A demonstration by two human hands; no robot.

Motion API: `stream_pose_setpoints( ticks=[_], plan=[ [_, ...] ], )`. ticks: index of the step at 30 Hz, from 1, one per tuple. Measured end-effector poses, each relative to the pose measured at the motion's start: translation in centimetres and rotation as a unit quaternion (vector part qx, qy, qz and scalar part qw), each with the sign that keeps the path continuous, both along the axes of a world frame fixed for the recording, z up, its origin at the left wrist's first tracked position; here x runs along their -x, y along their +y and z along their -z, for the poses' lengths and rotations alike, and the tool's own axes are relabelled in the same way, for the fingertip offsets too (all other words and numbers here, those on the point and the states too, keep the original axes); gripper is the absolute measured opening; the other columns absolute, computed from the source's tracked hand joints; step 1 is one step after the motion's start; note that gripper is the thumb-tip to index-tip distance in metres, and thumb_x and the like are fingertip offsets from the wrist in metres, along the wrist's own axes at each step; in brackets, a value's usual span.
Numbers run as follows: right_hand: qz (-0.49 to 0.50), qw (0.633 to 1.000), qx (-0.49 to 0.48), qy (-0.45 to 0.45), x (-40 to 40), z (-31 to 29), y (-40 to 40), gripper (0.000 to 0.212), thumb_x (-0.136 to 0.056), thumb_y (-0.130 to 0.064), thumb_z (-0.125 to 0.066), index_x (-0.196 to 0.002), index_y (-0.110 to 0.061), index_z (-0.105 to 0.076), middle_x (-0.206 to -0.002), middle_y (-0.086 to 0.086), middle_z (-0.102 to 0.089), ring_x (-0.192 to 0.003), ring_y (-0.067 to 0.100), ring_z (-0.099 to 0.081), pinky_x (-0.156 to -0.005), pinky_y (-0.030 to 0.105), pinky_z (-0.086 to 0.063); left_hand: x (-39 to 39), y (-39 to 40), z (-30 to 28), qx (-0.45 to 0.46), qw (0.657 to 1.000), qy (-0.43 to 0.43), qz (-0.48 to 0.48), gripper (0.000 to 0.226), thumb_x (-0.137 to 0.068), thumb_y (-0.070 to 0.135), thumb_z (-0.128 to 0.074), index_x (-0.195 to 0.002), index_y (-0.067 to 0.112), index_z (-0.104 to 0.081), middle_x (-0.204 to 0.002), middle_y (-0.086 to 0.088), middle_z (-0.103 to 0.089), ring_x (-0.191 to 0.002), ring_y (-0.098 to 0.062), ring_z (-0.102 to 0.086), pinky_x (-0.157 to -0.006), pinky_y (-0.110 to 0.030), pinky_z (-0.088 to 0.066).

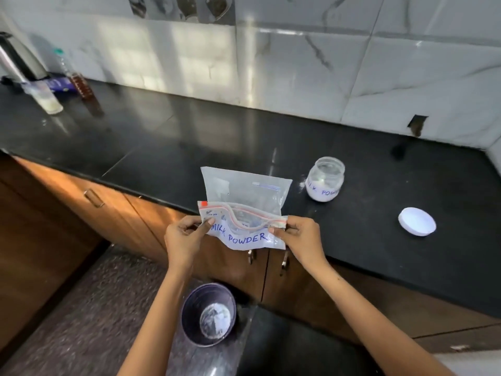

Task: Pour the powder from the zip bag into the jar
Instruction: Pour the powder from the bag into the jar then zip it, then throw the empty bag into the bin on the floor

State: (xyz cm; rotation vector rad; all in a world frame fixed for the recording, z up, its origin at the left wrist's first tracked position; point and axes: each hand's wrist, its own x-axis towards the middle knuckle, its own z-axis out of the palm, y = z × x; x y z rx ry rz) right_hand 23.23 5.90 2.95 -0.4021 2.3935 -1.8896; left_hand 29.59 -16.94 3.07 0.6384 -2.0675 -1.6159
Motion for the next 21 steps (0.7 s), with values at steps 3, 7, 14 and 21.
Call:
stream_pose_setpoints(
  ticks=[3, 7, 14, 21],
  plan=[
    [0.000, 0.999, -0.025, -0.023, -1.9, 2.4, -2.7, 0.012, -0.074, -0.008, -0.077, -0.086, -0.012, -0.076, -0.082, -0.002, -0.075, -0.080, 0.004, -0.070, -0.071, 0.023, -0.058, -2.4, -2.9, 2.0, -0.022, 1.000, -0.018, 0.000, 0.010, -0.077, 0.013, -0.076, -0.083, 0.005, -0.075, -0.081, -0.011, -0.074, -0.071, -0.017, -0.064, -0.067, -0.033, -0.051],
    [0.015, 0.996, -0.058, -0.059, -4.1, 6.0, -6.6, 0.015, -0.075, -0.009, -0.077, -0.089, -0.014, -0.076, -0.088, 0.000, -0.075, -0.081, 0.001, -0.069, -0.069, 0.021, -0.057, -5.2, -6.8, 5.0, -0.017, 0.998, -0.053, 0.011, 0.006, -0.077, 0.010, -0.075, -0.078, 0.005, -0.074, -0.077, -0.011, -0.073, -0.062, -0.002, -0.061, -0.061, -0.018, -0.047],
    [0.036, 0.981, -0.126, -0.140, -6.8, 13.7, -11.5, 0.016, -0.073, -0.011, -0.078, -0.086, -0.020, -0.076, -0.083, -0.008, -0.073, -0.082, 0.009, -0.071, -0.072, 0.030, -0.058, -9.2, -11.8, 12.1, -0.065, 0.988, -0.137, 0.003, 0.003, -0.077, 0.012, -0.076, -0.076, 0.011, -0.074, -0.073, -0.005, -0.072, -0.063, -0.003, -0.061, -0.057, -0.012, -0.047],
    [0.014, 0.934, -0.306, -0.183, -7.9, 24.6, -13.5, 0.023, -0.078, -0.019, -0.074, -0.098, -0.007, -0.074, -0.099, 0.013, -0.074, -0.089, 0.026, -0.069, -0.077, 0.036, -0.055, -11.4, -13.6, 22.9, -0.137, 0.953, -0.262, -0.061, 0.015, -0.073, 0.013, -0.080, -0.082, 0.002, -0.075, -0.080, -0.011, -0.074, -0.059, 0.001, -0.060, -0.059, -0.016, -0.048]
  ],
)
